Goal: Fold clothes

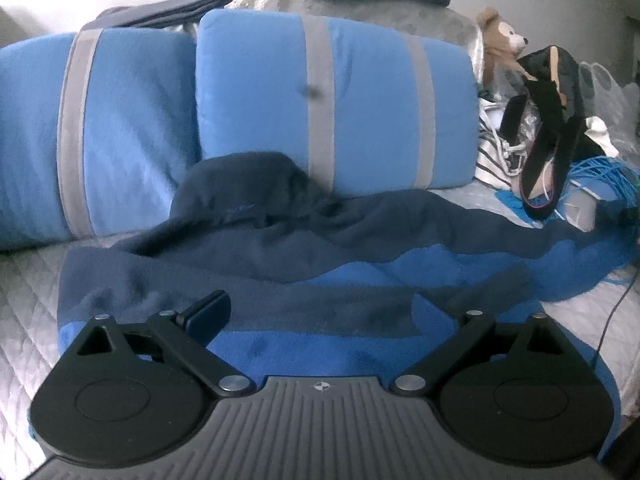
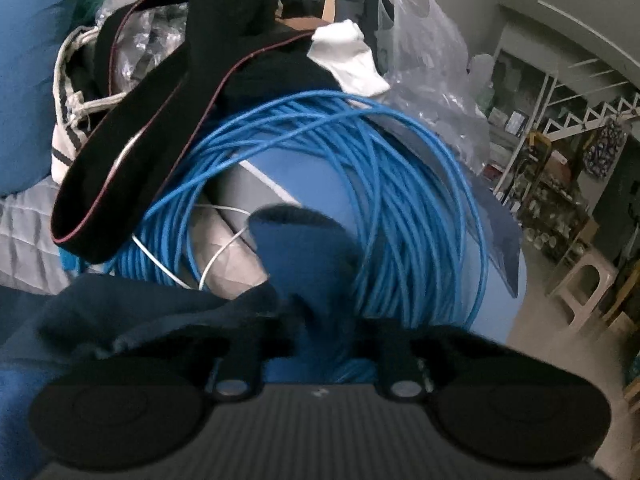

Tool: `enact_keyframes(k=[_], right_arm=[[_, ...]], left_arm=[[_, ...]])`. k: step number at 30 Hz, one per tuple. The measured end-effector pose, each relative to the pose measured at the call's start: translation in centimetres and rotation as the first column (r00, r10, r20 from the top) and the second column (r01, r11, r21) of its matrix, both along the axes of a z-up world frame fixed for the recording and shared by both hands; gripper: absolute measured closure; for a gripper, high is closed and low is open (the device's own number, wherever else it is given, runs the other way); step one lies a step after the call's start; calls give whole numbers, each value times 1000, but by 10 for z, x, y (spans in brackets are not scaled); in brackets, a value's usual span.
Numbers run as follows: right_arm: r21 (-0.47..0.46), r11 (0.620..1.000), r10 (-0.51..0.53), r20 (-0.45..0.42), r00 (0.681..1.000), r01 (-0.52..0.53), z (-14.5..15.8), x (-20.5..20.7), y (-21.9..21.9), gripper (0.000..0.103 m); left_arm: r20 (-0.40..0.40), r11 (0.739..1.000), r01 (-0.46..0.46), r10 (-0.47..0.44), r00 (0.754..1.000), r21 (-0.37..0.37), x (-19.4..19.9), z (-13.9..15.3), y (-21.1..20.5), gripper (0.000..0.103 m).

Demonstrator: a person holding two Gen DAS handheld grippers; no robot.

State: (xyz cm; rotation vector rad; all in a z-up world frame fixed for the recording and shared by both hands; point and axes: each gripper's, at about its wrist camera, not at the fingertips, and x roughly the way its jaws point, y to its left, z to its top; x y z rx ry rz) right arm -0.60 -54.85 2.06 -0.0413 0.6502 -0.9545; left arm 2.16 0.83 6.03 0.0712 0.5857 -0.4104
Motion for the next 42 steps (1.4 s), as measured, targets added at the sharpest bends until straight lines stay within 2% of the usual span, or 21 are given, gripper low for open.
enact_keyframes(k=[4, 7, 12, 16, 23, 29, 33, 37, 42], right_arm=[[-98, 989, 110, 32, 993, -107, 16, 0, 35, 95], [-185, 952, 255, 33, 966, -245, 27, 4, 78, 95], [-293, 843, 472, -1, 881, -452, 43, 12, 153, 96], [-308, 776, 579, -1, 816, -551, 59, 17, 203, 96], [-277, 723, 657, -8, 753, -633, 69, 22, 259, 96], [-251, 702, 690, 8, 724, -666, 86, 20, 282, 96], [-266, 662, 730, 14, 683, -701, 93, 10, 300, 96], [-260, 617, 775, 41, 630, -742, 93, 2, 318, 96], [-280, 505, 852, 8, 524, -816, 76, 6, 346, 96]], left_arm=[[-11, 999, -9, 8, 1000, -42, 4, 2, 2, 3], [-13, 997, -6, 5, 1000, -76, 7, 5, 2, 3], [-24, 988, -42, 39, 999, -148, 16, 7, 8, 3], [-39, 980, -75, 69, 997, -186, 23, 9, 17, 3], [-10, 989, -90, 89, 996, -121, 19, 14, 27, 3], [-4, 985, -87, 87, 996, -147, 12, 23, 36, 3], [2, 980, -93, 95, 995, -175, 10, 28, 41, 3], [-21, 966, -109, 107, 994, -236, 12, 28, 46, 3], [-65, 964, -102, 88, 994, -244, 17, 19, 41, 4]])
